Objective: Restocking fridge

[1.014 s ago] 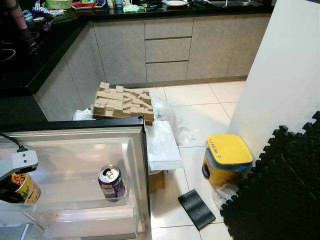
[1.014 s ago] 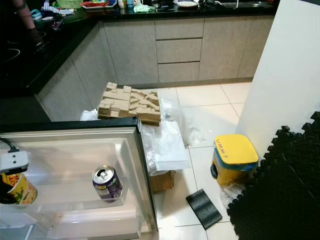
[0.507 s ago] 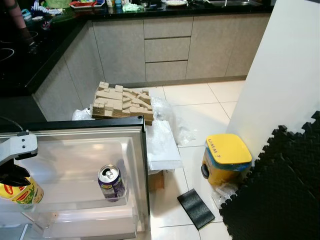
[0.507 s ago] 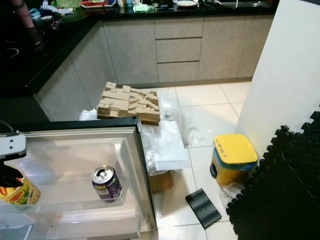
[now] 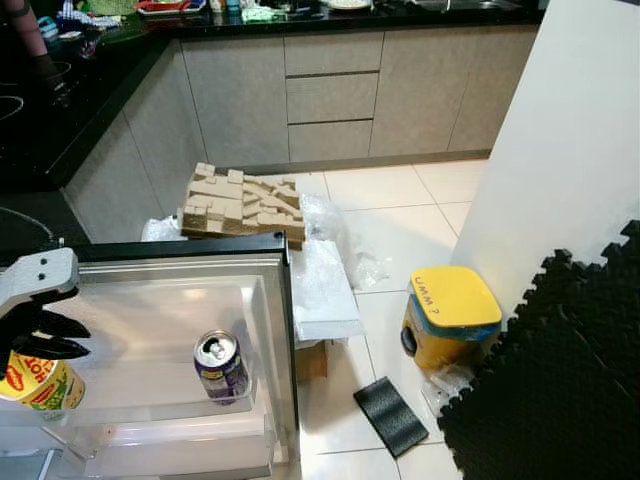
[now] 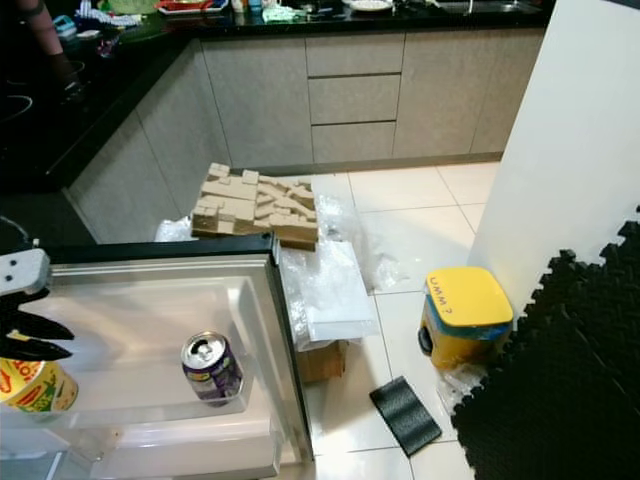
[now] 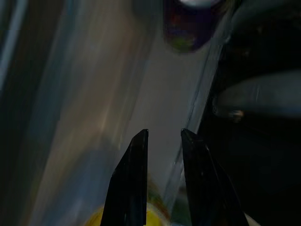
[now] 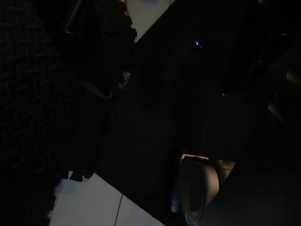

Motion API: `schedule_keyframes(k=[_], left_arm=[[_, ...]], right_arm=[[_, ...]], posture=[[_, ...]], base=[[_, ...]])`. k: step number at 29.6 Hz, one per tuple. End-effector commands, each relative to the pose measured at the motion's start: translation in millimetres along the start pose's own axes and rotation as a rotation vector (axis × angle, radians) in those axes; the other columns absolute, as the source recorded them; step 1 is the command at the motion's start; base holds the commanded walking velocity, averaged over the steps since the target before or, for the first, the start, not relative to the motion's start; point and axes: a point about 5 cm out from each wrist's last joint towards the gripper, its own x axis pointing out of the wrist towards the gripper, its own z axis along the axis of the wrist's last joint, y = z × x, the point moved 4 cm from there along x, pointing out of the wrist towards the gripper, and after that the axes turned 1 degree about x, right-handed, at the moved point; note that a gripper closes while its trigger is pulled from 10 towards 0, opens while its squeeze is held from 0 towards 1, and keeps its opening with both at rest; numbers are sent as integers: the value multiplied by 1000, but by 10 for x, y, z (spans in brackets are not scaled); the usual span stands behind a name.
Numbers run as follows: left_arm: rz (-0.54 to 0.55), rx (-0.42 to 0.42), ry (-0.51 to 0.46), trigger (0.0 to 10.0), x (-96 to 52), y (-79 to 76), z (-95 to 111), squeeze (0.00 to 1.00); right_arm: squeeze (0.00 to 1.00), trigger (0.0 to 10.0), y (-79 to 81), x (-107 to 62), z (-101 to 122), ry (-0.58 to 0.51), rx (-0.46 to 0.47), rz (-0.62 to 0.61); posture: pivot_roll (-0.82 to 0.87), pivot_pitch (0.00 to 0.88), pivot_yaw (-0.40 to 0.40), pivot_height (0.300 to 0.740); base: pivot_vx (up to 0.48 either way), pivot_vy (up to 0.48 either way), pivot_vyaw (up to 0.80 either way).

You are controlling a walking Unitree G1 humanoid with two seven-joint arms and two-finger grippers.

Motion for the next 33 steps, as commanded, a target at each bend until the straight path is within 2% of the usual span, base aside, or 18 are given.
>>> schedule_keyframes(k=[1,2,3,5,8,12,14,15,17,18,20,24,26,27,29,30,31,33], left_arm=[[4,59,-73,10000,-143,-36,228,0],[-19,97,-146,10000,-144,-92,370,0],[-19,97,-146,10000,-144,-92,370,0],[-79,156,-299,10000,-144,-231,643,0],[-176,202,-464,10000,-120,-425,901,0],[-237,209,-538,10000,-97,-528,998,0],[-361,189,-595,10000,10,-712,1064,0],[-361,189,-595,10000,10,-712,1064,0],[-475,156,-612,10000,141,-888,1071,0],[-475,156,-612,10000,141,-888,1071,0],[-551,121,-626,10000,221,-1008,1069,0],[-631,72,-653,10000,277,-1132,1079,0],[-706,9,-660,10000,355,-1252,1045,0],[-706,9,-660,10000,355,-1252,1045,0],[-779,-68,-647,10000,485,-1382,955,0],[-779,-68,-647,10000,485,-1382,955,0],[-844,-132,-640,10000,599,-1511,878,0],[-886,-176,-629,10000,662,-1601,825,0]], right_arm=[[0,10000,26,3,-19,4,2,6],[0,10000,27,3,-18,3,2,7],[0,10000,27,3,-18,3,2,7],[0,10000,27,3,-17,3,1,9],[0,10000,31,4,-13,3,-2,11],[0,10000,33,5,-12,3,-2,12],[0,10000,36,6,-7,3,-3,14],[0,10000,36,6,-7,3,-3,14],[0,10000,40,7,-2,2,-3,15],[0,10000,40,7,-2,2,-3,15],[0,10000,44,7,-2,2,-3,16],[0,10000,50,8,-5,3,-5,18],[0,10000,56,9,-7,4,-6,20],[0,10000,56,9,-7,4,-6,20],[0,10000,63,10,-10,5,-10,21],[0,10000,63,10,-10,5,-10,21],[0,10000,70,11,-10,4,-13,23],[0,10000,75,12,-12,4,-14,24]], posture=[[-64,0,24,740],[-64,0,24,740],[-64,0,24,740],[-59,0,22,740],[-58,0,22,740],[-57,0,20,740],[-55,0,20,740],[-55,0,20,740],[-56,0,22,740],[-56,0,22,740],[-55,0,22,740],[-53,0,20,740],[-52,0,23,740],[-52,0,23,740],[-51,0,24,740],[-51,0,24,740],[-52,0,24,740],[-53,0,25,740]], base=[[0,0,0],[0,0,0],[0,0,0],[0,0,0],[0,0,0],[0,0,0],[0,0,0],[0,0,0],[0,0,0],[0,0,0],[0,0,0],[0,0,0],[0,0,0],[0,0,0],[0,0,0],[0,0,0],[0,0,0],[0,0,0]])
